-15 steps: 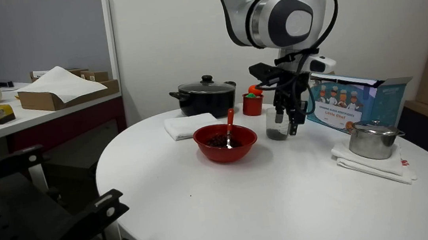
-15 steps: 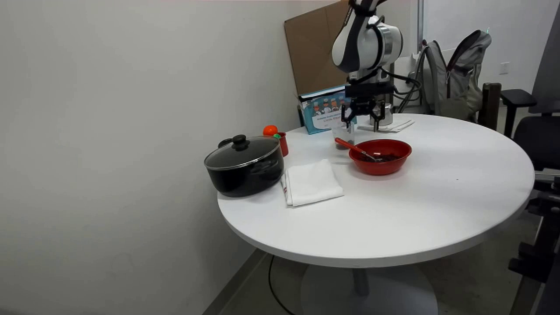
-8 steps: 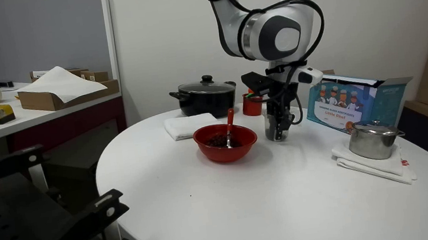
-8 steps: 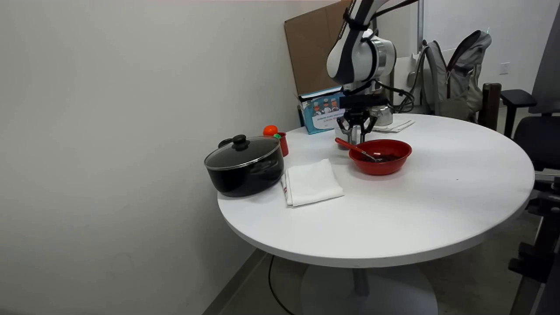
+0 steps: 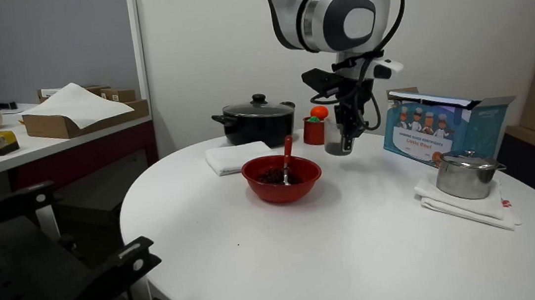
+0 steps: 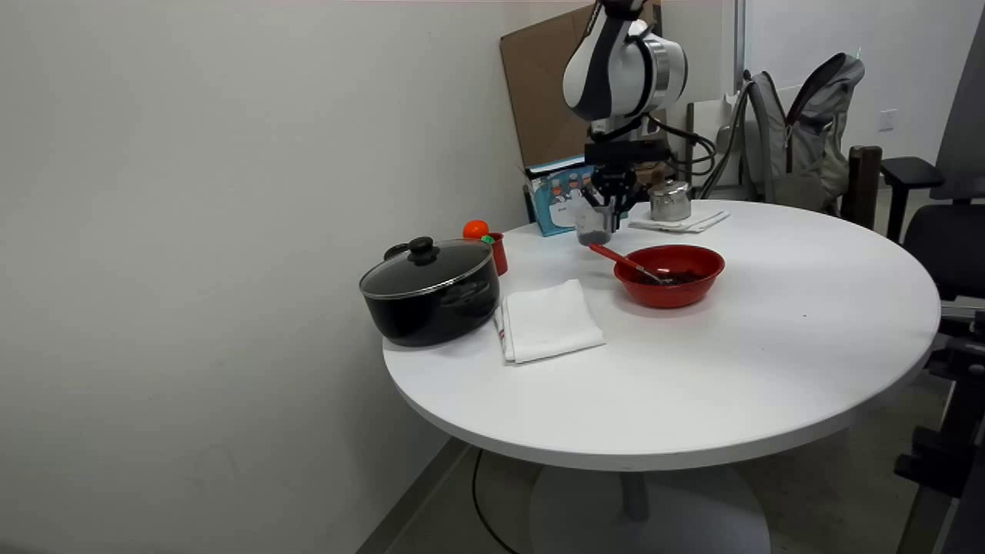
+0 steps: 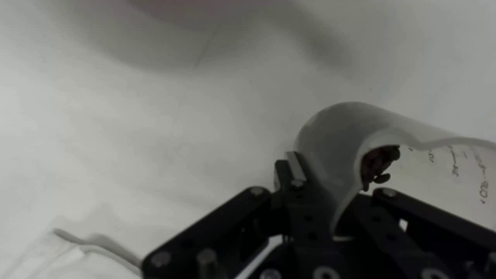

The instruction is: Pick up the clear jug and move it to the left side of the table

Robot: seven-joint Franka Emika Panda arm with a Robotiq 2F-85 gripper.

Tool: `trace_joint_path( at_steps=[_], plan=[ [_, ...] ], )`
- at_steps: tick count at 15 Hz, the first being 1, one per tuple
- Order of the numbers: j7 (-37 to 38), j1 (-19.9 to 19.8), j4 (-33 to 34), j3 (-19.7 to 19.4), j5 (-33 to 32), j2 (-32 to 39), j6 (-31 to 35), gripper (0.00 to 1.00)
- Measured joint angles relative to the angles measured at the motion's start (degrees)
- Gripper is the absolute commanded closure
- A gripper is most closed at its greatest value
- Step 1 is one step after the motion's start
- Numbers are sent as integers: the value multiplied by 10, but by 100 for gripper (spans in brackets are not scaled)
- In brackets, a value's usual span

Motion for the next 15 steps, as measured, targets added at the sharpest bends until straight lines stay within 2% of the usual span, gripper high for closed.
trace_joint_path(
  at_steps=[3, 9, 15],
  plan=[
    [-16, -9, -17, -1, 0, -37, -30, 93],
    [-155, -45, -50, -2, -18, -123, -233, 94],
    [-286, -57, -59, -25, -125, -239, -420, 94]
  ],
)
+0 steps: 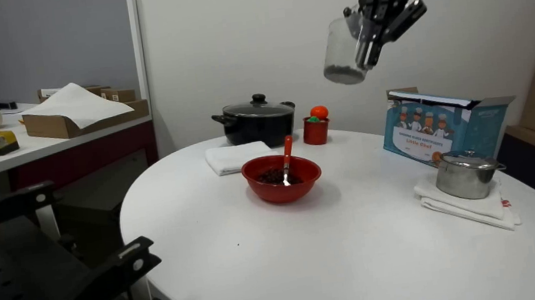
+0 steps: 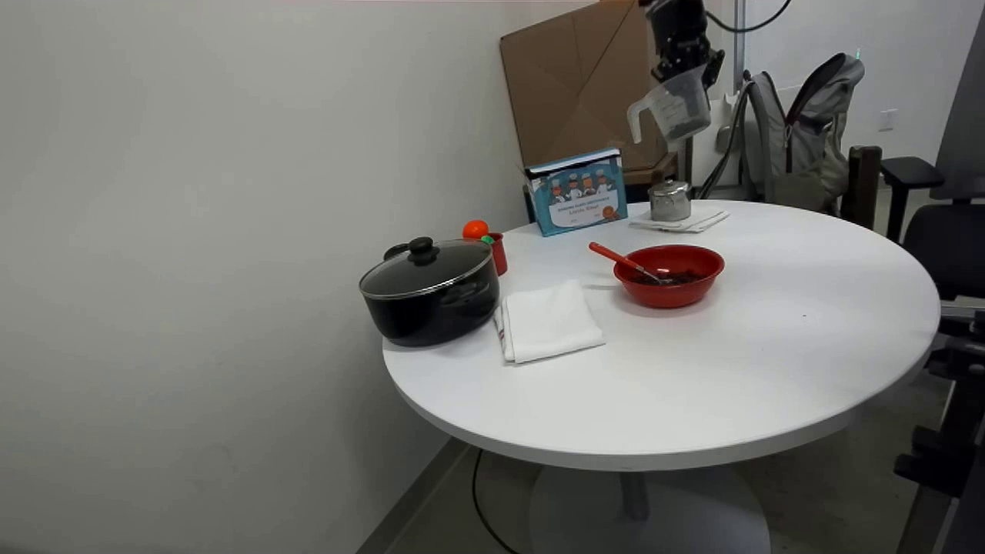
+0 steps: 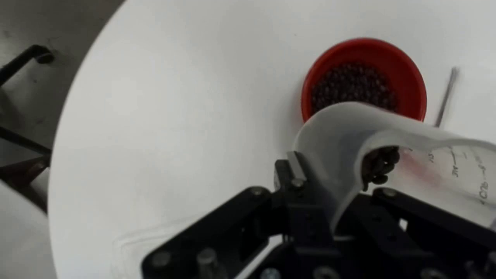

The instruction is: Pick up the clear jug and move it to the left side of the table

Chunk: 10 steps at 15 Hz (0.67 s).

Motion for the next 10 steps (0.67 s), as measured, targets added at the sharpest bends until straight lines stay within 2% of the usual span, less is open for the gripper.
trace_joint_path(
  at_steps=[5, 10],
  plan=[
    [-138, -5, -34, -10, -87, -111, -87, 94],
    [-273, -2, -115, -7, -131, -210, -90, 93]
  ],
)
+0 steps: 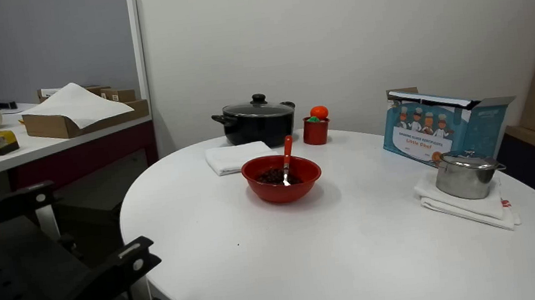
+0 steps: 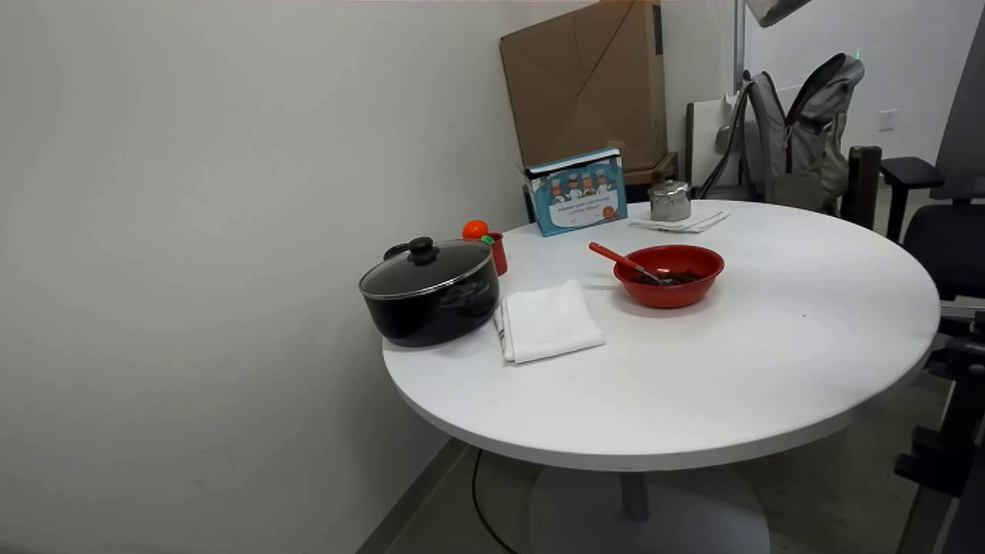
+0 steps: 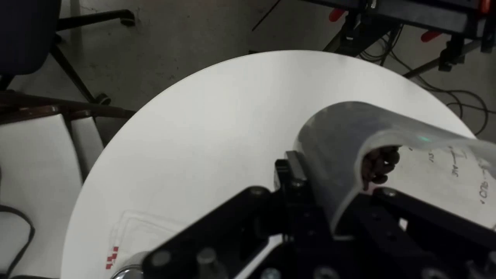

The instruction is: Pick up the clear jug and move it to the left side of the table

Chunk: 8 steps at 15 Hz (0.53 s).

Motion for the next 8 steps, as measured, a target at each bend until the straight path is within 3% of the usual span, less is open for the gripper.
trace_joint_path(
  at_steps=[8],
  plan=[
    [-104, 69, -195, 34, -37, -152, 28, 93]
  ],
)
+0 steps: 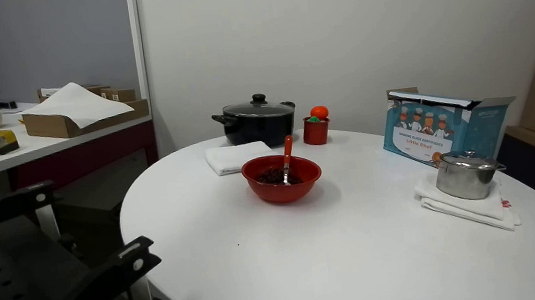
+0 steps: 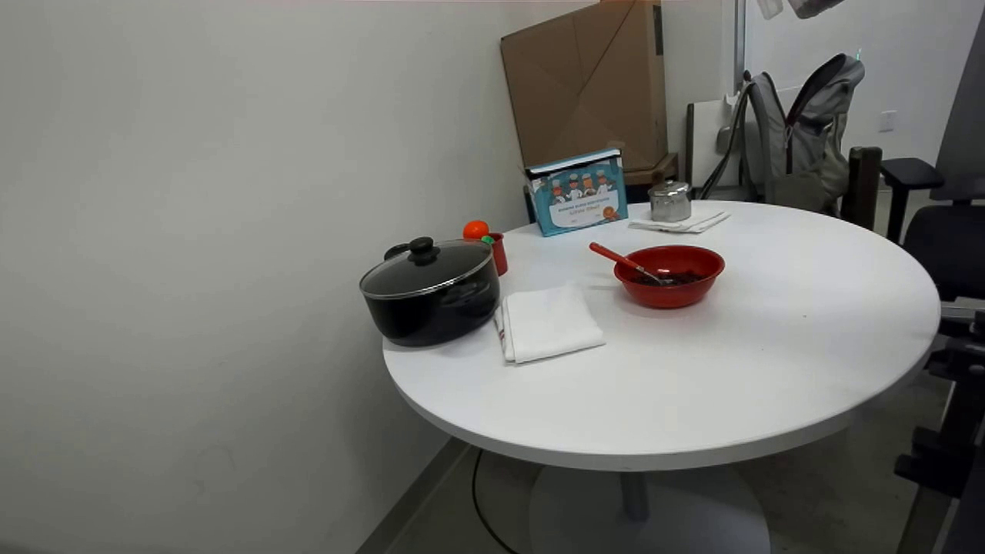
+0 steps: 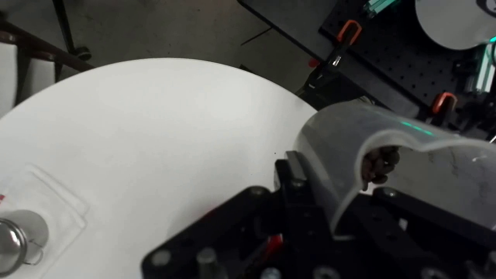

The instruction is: Pick up the clear jug and move it to the left side of the table

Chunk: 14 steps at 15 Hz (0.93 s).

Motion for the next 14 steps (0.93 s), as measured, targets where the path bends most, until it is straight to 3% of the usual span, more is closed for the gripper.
trace_joint_path(
  at_steps=[7, 11, 14],
  plan=[
    [-77, 69, -148, 19, -52, -107, 59, 93],
    [-167, 76, -189, 11, -71, -116, 130, 94],
    [-169, 76, -223, 7, -58, -113, 196, 93]
  ],
)
